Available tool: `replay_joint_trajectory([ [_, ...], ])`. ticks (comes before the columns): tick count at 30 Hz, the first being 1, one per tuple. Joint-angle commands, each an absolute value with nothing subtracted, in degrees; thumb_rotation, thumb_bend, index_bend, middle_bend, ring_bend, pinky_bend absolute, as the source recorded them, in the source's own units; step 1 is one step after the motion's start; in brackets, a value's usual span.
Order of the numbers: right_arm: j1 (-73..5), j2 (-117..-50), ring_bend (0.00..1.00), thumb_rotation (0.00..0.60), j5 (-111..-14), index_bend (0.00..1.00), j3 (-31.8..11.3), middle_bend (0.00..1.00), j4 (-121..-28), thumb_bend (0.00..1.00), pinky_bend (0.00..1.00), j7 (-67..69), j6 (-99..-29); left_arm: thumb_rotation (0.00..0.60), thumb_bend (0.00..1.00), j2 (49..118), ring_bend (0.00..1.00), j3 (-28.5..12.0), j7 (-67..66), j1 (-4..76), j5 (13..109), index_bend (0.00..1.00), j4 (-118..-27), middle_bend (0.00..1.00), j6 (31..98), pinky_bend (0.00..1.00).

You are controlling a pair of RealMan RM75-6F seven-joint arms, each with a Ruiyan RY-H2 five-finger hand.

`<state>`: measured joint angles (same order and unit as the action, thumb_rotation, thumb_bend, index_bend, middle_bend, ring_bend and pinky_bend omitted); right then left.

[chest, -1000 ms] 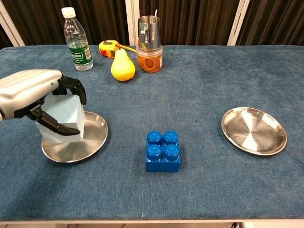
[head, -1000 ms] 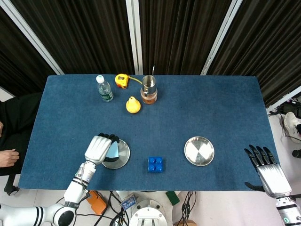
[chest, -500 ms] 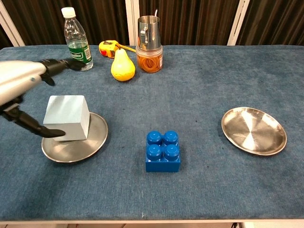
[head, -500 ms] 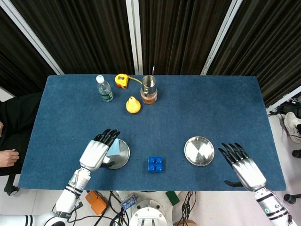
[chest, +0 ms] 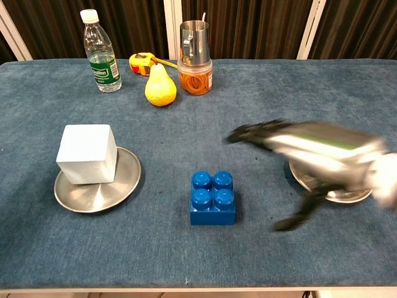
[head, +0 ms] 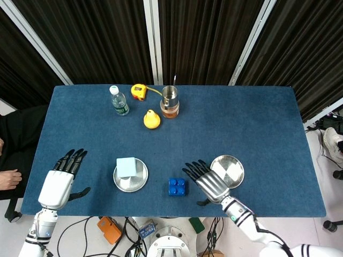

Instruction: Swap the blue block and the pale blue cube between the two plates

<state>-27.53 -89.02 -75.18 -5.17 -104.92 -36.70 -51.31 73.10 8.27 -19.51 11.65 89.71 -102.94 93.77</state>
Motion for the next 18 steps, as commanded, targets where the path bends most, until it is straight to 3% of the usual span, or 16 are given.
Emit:
replay_joint_trajectory([
  [1, -32.78, -98.79, 0.0, 0.527, -66.15, 0.0, -7.24, 0.0, -101.74, 0.13, 0.0, -45.01, -50.35, 0.6, 0.0, 71.85, 0.06, 7.95, -15.53, 9.53, 88.74, 0.04, -99.84, 0.07, 94.27, 0.21],
  [7, -35.22, -102.52, 0.0, 0.528, -60.95, 0.0, -7.47, 0.0, -98.76, 0.15, 0.0, -48.35, -52.61, 0.6, 0.01, 71.59, 0.06, 7.22, -13.96, 8.42, 89.72, 0.04, -98.46, 0.07, 93.8, 0.2],
  [9, -35.79, -102.94, 0.02, 0.528, -60.2, 0.04, -7.6, 0.05, -98.19, 0.2, 0.04, -48.59, -53.49, 0.6, 0.01, 71.56, 0.06, 6.81, -13.72, 8.19, 89.94, 0.04, -98.19, 0.07, 93.57, 0.2],
  [13, -36.54, -103.19, 0.25, 0.533, -58.99, 0.34, -7.69, 0.29, -97.56, 0.28, 0.36, -48.35, -54.83, 0.6, 0.01, 71.59, 0.06, 6.05, -13.05, 7.85, 90.05, 0.04, -97.78, 0.07, 92.96, 0.2],
  [18, -37.26, -103.32, 0.46, 0.6, -58.58, 0.57, -6.96, 0.49, -97.16, 0.31, 0.59, -47.98, -56.19, 0.6, 0.01, 71.83, 0.06, 5.29, -12.34, 7.47, 90.18, 0.04, -97.21, 0.07, 92.07, 0.2],
])
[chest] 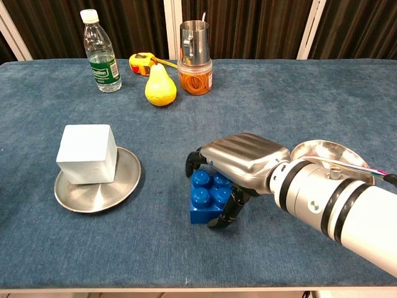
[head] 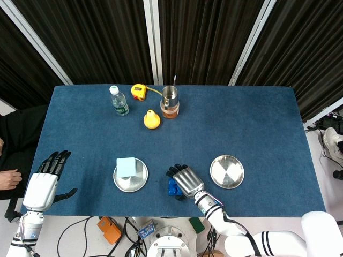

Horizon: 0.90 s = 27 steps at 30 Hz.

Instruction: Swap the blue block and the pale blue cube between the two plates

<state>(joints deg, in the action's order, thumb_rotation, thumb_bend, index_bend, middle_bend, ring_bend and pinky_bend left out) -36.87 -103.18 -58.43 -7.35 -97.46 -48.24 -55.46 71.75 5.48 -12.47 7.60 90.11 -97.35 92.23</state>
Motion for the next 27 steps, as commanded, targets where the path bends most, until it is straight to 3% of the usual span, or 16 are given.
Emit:
replay_joint_trajectory([
  [1, -37.32, -103.37, 0.48, 0.6, -58.86, 0.6, -6.8, 0.51, -97.09, 0.31, 0.61, -47.8, -56.54, 0.6, 0.01, 71.84, 0.06, 5.18, -12.29, 7.39, 90.24, 0.04, -97.2, 0.07, 91.99, 0.2],
  [9, -36.78, -101.6, 0.54, 0.6, -64.13, 0.68, -6.14, 0.56, -97.98, 0.31, 0.67, -45.88, -61.62, 0.6, 0.01, 71.46, 0.06, 4.02, -11.64, 6.44, 90.9, 0.04, -97.35, 0.07, 92.25, 0.2],
  [14, -34.83, -95.17, 0.54, 0.6, -67.11, 0.68, -6.27, 0.57, -100.01, 0.31, 0.67, -44.29, -65.97, 0.6, 0.01, 71.27, 0.06, 3.62, -10.35, 5.87, 91.04, 0.04, -96.84, 0.07, 92.07, 0.2],
  [20, -30.78, -84.68, 0.54, 0.6, -68.24, 0.65, -4.31, 0.57, -99.21, 0.31, 0.67, -37.51, -67.89, 0.6, 0.01, 71.45, 0.06, 3.12, -9.67, 5.95, 90.97, 0.04, -95.71, 0.07, 90.63, 0.2],
  [24, -29.53, -82.29, 0.54, 0.6, -68.45, 0.64, -2.87, 0.57, -96.13, 0.31, 0.66, -33.33, -66.47, 0.6, 0.01, 71.77, 0.06, 2.6, -10.0, 6.52, 90.25, 0.04, -95.47, 0.07, 88.71, 0.2],
  [27, -29.14, -81.99, 0.5, 0.6, -68.99, 0.54, -2.0, 0.54, -94.43, 0.31, 0.64, -30.71, -65.08, 0.6, 0.01, 71.94, 0.06, 2.27, -10.26, 6.71, 90.05, 0.04, -95.5, 0.07, 87.99, 0.2],
])
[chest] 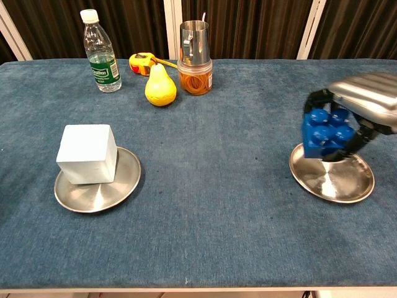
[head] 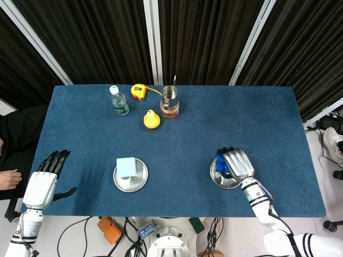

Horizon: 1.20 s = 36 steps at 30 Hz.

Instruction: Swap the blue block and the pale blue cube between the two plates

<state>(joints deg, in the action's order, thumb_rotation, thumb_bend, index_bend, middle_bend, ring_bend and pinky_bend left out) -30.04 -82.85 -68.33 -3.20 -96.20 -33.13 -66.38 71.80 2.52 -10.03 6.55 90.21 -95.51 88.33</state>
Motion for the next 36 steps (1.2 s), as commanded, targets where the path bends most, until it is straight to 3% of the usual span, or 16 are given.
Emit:
replay_joint_trajectory([
  [1, -29.01, -81.99, 0.47, 0.6, -69.58, 0.49, -1.65, 0.51, -93.78, 0.31, 0.62, -29.76, -64.73, 0.6, 0.01, 71.97, 0.06, 2.16, -10.45, 6.73, 90.05, 0.04, -95.56, 0.07, 87.85, 0.2],
  [3, -28.91, -82.12, 0.37, 0.6, -70.78, 0.24, -1.38, 0.35, -93.01, 0.31, 0.51, -27.88, -64.36, 0.6, 0.01, 71.98, 0.06, 2.02, -10.66, 6.67, 90.0, 0.04, -95.68, 0.07, 87.75, 0.2],
  [6, -29.0, -81.85, 0.23, 0.6, -71.92, 0.01, -1.12, 0.21, -92.52, 0.31, 0.37, -25.9, -63.42, 0.6, 0.01, 72.02, 0.06, 1.85, -10.61, 6.57, 89.85, 0.04, -95.72, 0.07, 87.52, 0.2],
  [11, -29.25, -80.26, 0.1, 0.6, -71.84, 0.0, -0.14, 0.06, -94.03, 0.29, 0.28, -27.01, -61.47, 0.6, 0.01, 71.81, 0.06, 1.6, -10.45, 6.34, 89.66, 0.04, -95.8, 0.07, 87.3, 0.2],
  [15, -28.61, -78.89, 0.05, 0.6, -73.0, 0.0, 0.37, 0.01, -96.3, 0.24, 0.24, -26.53, -62.17, 0.6, 0.01, 71.4, 0.06, 1.56, -10.1, 5.94, 90.21, 0.04, -95.99, 0.07, 87.9, 0.2],
  [20, -22.99, -74.29, 0.0, 0.598, -83.56, 0.0, 3.6, 0.0, -100.21, 0.22, 0.15, -24.58, -73.68, 0.6, 0.01, 70.25, 0.05, 2.19, -6.68, 4.36, 92.16, 0.04, -96.08, 0.06, 90.7, 0.2],
  [23, -17.21, -70.65, 0.0, 0.598, -91.0, 0.0, 7.48, 0.0, -100.77, 0.22, 0.02, -25.21, -83.34, 0.6, 0.02, 68.62, 0.01, 3.8, -4.96, 2.54, 92.03, 0.04, -96.05, 0.02, 91.46, 0.17],
  [28, -5.2, -68.79, 0.0, 0.6, -95.43, 0.0, 12.06, 0.0, -94.3, 0.22, 0.0, -23.42, -98.61, 0.6, 0.02, 69.34, 0.0, 5.76, -3.92, -2.08, 92.23, 0.04, -91.34, 0.0, 95.92, 0.08],
  [32, -0.15, -70.06, 0.0, 0.6, -93.45, 0.0, 12.49, 0.0, -87.99, 0.22, 0.0, -17.15, -101.46, 0.6, 0.04, 71.67, 0.0, 6.81, -2.45, -4.98, 91.82, 0.04, -87.41, 0.0, 97.58, 0.07],
  [36, 0.17, -69.15, 0.0, 0.6, -94.86, 0.0, 11.98, 0.0, -87.16, 0.22, 0.0, -14.13, -101.07, 0.6, 0.04, 70.48, 0.0, 7.47, -0.85, -4.69, 93.55, 0.04, -87.79, 0.0, 96.8, 0.07],
])
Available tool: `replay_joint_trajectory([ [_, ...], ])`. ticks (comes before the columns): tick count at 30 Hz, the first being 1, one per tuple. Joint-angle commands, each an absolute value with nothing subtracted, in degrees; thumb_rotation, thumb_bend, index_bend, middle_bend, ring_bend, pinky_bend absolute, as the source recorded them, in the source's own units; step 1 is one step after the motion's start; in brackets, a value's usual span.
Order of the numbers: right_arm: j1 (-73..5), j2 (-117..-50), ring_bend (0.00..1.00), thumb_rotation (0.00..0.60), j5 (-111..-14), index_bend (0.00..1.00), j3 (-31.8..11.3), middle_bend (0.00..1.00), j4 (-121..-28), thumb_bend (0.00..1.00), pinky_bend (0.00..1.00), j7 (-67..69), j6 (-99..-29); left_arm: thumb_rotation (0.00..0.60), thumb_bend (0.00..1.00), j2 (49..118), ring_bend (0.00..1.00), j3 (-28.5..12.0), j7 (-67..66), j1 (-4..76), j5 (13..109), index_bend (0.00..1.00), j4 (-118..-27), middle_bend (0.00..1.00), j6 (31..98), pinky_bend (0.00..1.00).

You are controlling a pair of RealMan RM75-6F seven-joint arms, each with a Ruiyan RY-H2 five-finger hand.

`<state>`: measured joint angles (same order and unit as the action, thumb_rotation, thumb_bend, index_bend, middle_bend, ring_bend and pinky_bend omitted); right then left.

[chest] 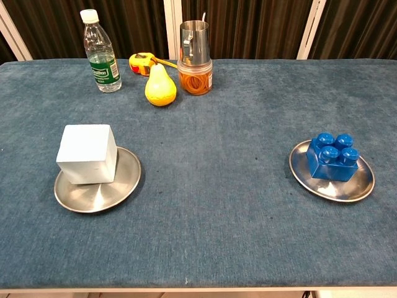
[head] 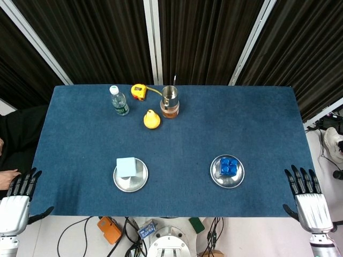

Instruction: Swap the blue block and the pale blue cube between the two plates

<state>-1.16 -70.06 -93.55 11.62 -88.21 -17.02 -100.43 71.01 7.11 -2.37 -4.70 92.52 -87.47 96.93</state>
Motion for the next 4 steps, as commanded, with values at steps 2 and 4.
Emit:
replay_joint_trajectory([
  [2, 0.17, -68.92, 0.0, 0.6, -95.17, 0.0, 11.5, 0.0, -87.4, 0.22, 0.0, -13.7, -100.41, 0.6, 0.04, 70.45, 0.0, 7.07, -0.68, -4.75, 93.7, 0.04, -87.7, 0.0, 97.0, 0.07],
  [4, 0.16, -68.81, 0.0, 0.6, -95.36, 0.0, 11.14, 0.0, -87.47, 0.22, 0.0, -13.78, -99.68, 0.6, 0.04, 70.53, 0.0, 6.83, -0.57, -4.84, 93.99, 0.04, -87.46, 0.0, 97.24, 0.07],
])
